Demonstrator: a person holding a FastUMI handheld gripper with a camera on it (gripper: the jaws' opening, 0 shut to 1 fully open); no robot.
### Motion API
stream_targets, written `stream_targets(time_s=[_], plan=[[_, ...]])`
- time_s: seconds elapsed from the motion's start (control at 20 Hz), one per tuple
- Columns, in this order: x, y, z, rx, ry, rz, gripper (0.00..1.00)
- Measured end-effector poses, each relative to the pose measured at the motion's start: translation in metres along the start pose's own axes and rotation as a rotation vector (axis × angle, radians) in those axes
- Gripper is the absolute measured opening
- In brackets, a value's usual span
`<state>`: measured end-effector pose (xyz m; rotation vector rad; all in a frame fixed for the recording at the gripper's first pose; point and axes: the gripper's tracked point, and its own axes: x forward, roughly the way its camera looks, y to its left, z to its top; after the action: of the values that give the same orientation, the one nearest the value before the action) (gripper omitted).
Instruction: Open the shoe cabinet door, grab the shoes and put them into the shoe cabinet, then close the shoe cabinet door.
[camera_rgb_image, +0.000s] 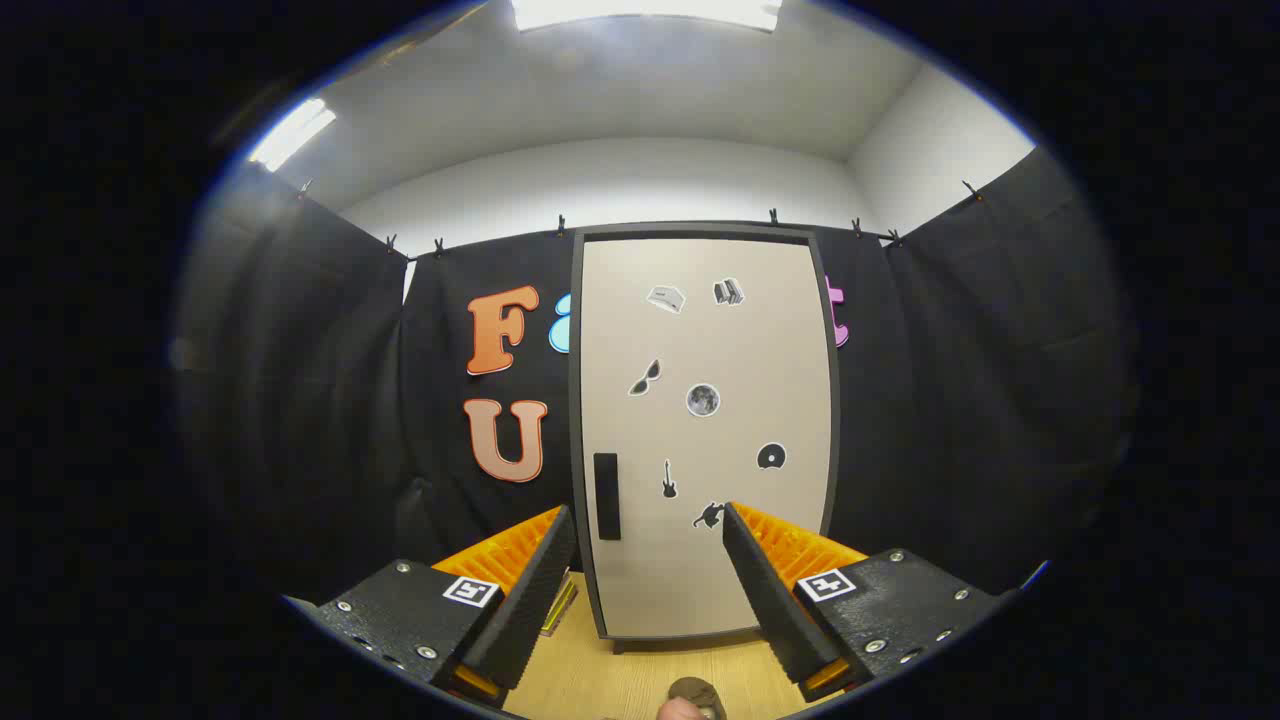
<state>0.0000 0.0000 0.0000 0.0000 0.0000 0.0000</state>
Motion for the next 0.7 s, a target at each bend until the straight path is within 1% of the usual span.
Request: stream_targets(time_s=[0.55,0.7], plan=[[0.0011,0.0013,-0.0017,-0.005,0.004,-0.011,0.93],[0.0061,0.0042,-0.0067,0.012,0.018,-0.017,0.93]])
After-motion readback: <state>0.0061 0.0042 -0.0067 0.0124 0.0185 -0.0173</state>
